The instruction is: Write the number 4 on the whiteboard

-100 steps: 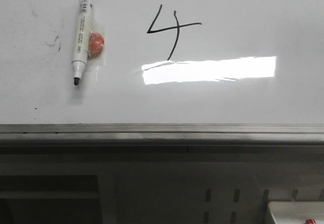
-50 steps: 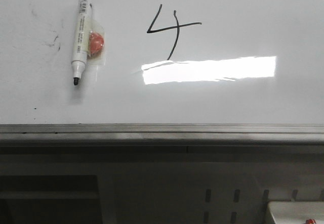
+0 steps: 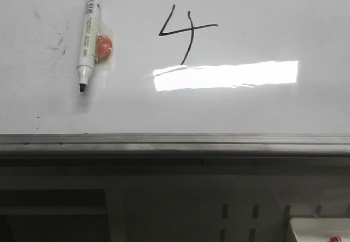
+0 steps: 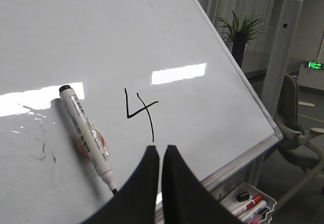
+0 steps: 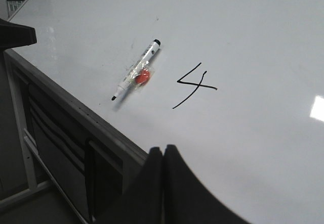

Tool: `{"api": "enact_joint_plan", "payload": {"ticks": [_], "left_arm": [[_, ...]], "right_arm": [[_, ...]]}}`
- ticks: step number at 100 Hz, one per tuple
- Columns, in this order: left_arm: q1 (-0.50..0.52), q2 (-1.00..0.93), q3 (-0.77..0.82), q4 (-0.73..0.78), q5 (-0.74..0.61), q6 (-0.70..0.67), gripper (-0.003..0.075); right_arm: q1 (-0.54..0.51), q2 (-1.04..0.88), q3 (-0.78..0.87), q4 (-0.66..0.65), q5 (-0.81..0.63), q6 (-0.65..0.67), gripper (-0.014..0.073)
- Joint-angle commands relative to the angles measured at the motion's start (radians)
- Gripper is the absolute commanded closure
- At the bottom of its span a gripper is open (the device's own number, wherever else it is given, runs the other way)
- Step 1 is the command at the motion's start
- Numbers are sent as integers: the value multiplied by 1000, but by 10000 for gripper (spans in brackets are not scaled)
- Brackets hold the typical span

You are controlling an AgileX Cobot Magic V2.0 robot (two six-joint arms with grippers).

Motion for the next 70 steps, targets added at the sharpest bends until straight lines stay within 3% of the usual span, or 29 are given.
{"api": "enact_joint_plan", "payload": {"ticks": [1, 11, 25, 43, 70], "left_arm": [[-3, 4, -28, -131, -9, 2, 741], [-1, 4, -28, -163, 78, 136, 741], [36, -2, -34, -214, 96, 311, 741], [183, -86, -34, -259, 164, 448, 741], [493, -263, -34, -319, 390, 455, 741]], "right_arm": [[-5, 6, -25, -13, -74, -12, 658], [-5, 6, -25, -13, -74, -12, 658], [-5, 6, -25, -13, -74, -12, 658], [-5, 6, -25, -13, -74, -12, 658], [-5, 6, -25, -13, -74, -12, 658]]}}
